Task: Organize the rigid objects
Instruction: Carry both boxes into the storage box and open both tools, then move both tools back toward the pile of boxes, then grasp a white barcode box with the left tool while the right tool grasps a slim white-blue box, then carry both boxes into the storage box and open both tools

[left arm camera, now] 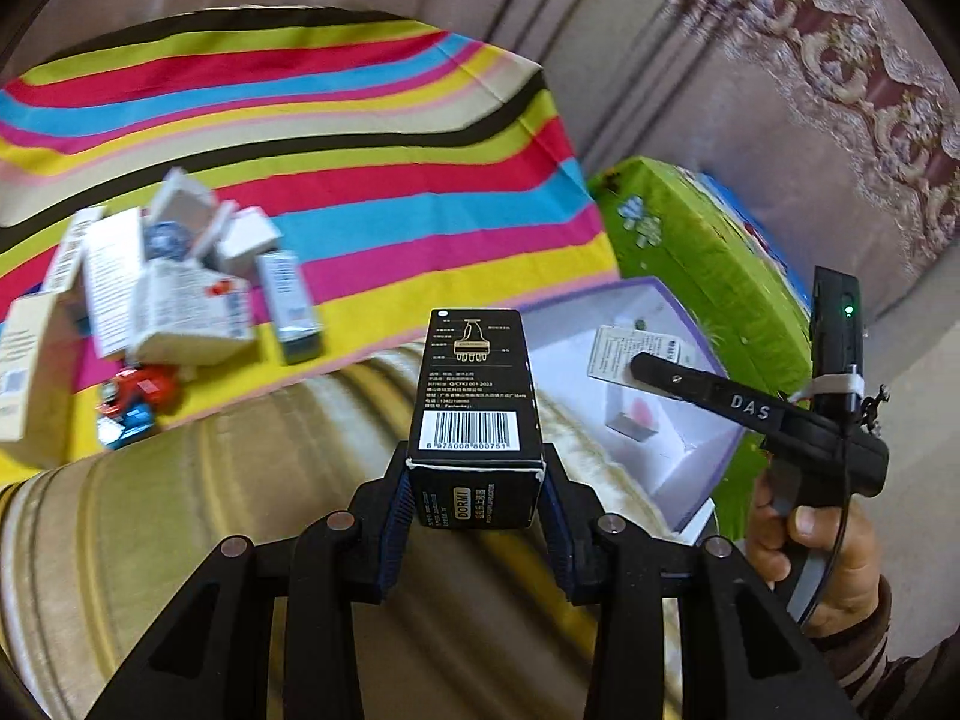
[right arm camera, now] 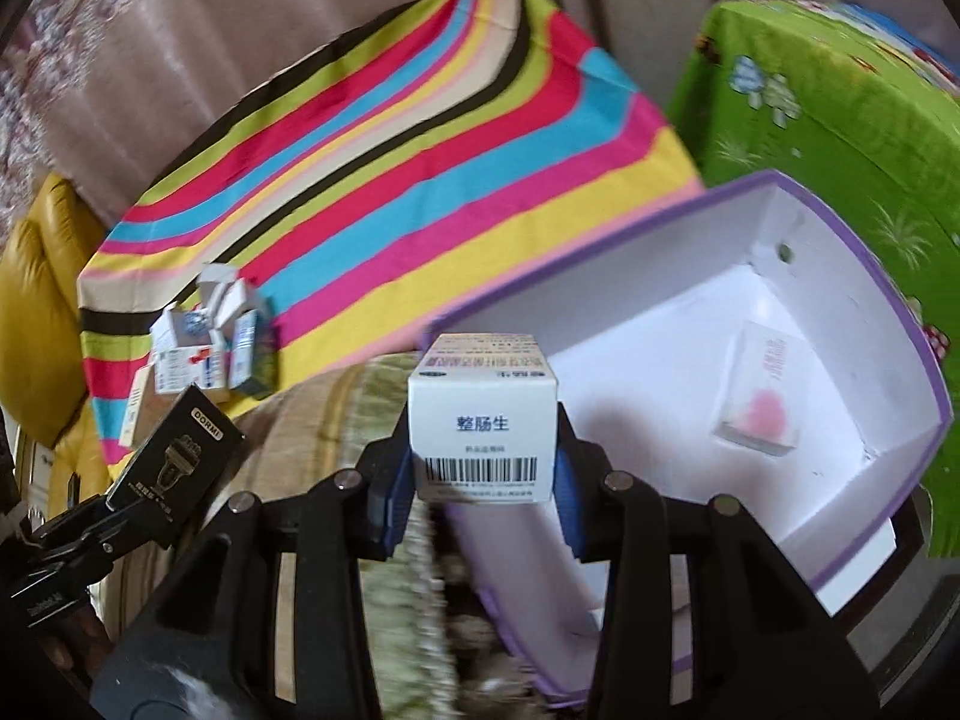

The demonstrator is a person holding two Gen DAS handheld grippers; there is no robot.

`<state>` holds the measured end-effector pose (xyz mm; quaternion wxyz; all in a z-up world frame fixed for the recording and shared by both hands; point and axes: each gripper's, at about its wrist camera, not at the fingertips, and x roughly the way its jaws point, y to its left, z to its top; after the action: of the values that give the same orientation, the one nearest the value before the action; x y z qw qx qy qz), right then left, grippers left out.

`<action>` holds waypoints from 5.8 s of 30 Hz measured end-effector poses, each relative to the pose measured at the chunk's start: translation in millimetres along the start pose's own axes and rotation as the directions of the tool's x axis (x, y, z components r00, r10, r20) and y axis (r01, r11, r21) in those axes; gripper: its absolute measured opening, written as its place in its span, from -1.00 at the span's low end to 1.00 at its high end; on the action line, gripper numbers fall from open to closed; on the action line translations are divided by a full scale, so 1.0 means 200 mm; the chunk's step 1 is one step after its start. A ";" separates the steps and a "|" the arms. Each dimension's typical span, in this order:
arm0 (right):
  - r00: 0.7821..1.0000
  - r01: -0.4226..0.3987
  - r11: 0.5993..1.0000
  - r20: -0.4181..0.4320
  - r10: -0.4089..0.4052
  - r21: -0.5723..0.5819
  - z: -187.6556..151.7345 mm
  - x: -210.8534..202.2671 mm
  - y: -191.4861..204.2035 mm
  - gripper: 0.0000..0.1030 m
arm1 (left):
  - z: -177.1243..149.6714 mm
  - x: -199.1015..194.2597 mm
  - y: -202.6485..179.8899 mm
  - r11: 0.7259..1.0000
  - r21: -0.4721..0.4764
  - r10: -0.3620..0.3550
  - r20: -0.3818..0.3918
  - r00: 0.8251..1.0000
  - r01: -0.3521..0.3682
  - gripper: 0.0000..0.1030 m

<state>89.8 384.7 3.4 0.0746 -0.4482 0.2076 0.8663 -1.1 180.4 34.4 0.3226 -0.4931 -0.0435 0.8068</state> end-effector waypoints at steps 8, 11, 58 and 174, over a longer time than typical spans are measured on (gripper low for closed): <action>0.994 0.103 0.995 0.019 -0.104 0.011 -0.01 -0.02 -0.12 -0.15 | 0.05 0.16 -0.21 0.997 0.069 -0.032 -0.055 0.998 0.035 -0.23; 0.990 0.138 0.990 0.028 -0.138 0.011 -0.01 -0.02 -0.14 -0.15 | 0.05 0.20 -0.26 0.995 0.090 -0.038 -0.071 0.997 0.044 -0.23; 0.978 -0.053 0.930 0.168 0.121 -0.364 -0.08 -0.19 0.57 0.99 | -0.16 -0.41 0.43 0.977 -0.172 0.164 0.224 0.961 -0.126 0.11; 0.989 -0.150 0.980 -0.024 0.148 -0.129 0.13 0.29 0.45 -0.36 | 0.21 0.03 0.31 0.984 -0.173 -0.017 0.170 0.985 0.047 -0.19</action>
<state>7.2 311.8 -3.5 -0.0214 -0.4414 0.1840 0.8780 -67.3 144.4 27.5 0.2858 -0.4494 -0.1496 0.8330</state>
